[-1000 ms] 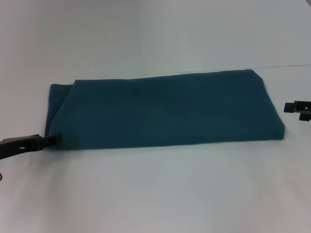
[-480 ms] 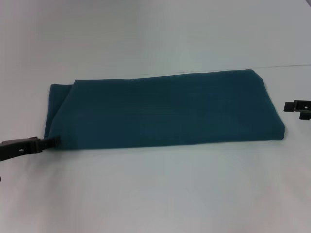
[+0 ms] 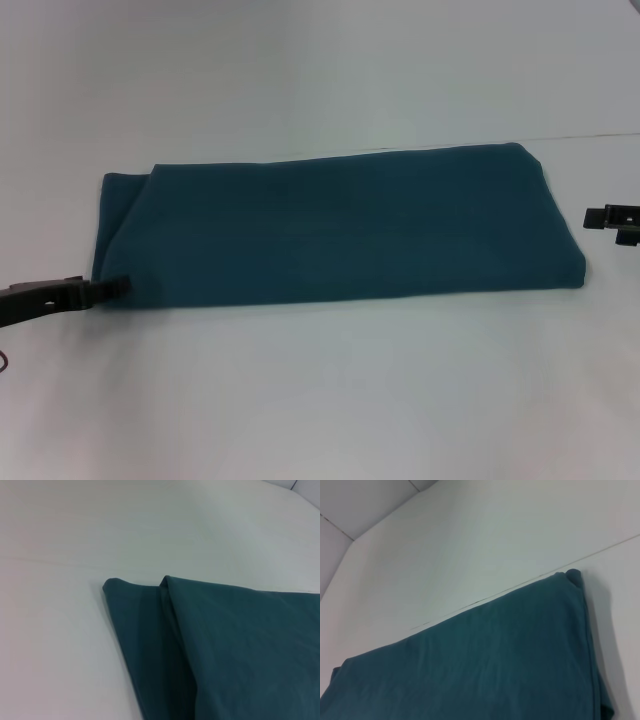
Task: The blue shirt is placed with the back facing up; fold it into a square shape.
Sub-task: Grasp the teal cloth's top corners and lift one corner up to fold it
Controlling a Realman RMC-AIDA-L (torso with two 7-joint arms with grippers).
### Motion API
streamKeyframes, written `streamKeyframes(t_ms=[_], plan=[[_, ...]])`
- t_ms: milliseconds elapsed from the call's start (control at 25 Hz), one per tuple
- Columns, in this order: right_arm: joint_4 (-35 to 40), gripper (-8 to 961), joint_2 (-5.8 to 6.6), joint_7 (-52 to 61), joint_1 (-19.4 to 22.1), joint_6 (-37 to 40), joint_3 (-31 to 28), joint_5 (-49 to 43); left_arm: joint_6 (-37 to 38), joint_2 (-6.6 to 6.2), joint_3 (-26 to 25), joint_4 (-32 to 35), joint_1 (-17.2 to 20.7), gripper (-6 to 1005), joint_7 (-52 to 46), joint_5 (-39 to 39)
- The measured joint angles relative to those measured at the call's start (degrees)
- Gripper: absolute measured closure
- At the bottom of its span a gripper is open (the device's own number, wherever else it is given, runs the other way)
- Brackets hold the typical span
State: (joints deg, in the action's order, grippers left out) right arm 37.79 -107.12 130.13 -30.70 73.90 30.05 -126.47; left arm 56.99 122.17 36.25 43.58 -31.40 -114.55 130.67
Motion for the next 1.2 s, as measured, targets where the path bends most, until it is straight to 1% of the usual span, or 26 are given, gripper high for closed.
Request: streamKeyframes(t_ms=[160, 320, 480, 680, 920, 1120, 1200], plan=[[0.0, 161, 0.0, 0.01, -0.06, 0.0, -0.12, 0.0, -0.07, 0.0, 0.82, -0.08, -0.06, 222, 0.01, 0.41], [0.0, 161, 0.0, 0.03, -0.15, 0.01, -0.06, 0.0, -0.93, 0.21, 1.35, -0.23, -0.55, 316, -0.45, 3.04], [0.0, 161, 0.04, 0.06, -0.24, 0.01, 0.05, 0.0, -1.52, 0.74, 1.6, 0.48, -1.09, 409, -1.85, 4.68], [0.0, 161, 0.09, 0.1, -0.06, 0.04, 0.08, 0.0, -1.53, 0.93, 2.66, 1.05, -1.4, 641, -2.12, 4.71], [0.0, 161, 0.06, 0.1, 0.36, 0.03, 0.06, 0.0, -1.52, 0.75, 2.78, 0.76, -1.88, 881, -2.4, 5.15], [0.0, 161, 0.04, 0.34, 0.39, -0.04, 0.13, -0.99, -1.2, 0.64, 2.77, 0.84, -2.02, 922, -2.53, 5.2], [0.0, 160, 0.11, 1.04, 0.22, -0.05, 0.14, -2.32, -1.01, 0.63, 2.77, 1.03, -2.06, 922, -2.65, 5.2]])
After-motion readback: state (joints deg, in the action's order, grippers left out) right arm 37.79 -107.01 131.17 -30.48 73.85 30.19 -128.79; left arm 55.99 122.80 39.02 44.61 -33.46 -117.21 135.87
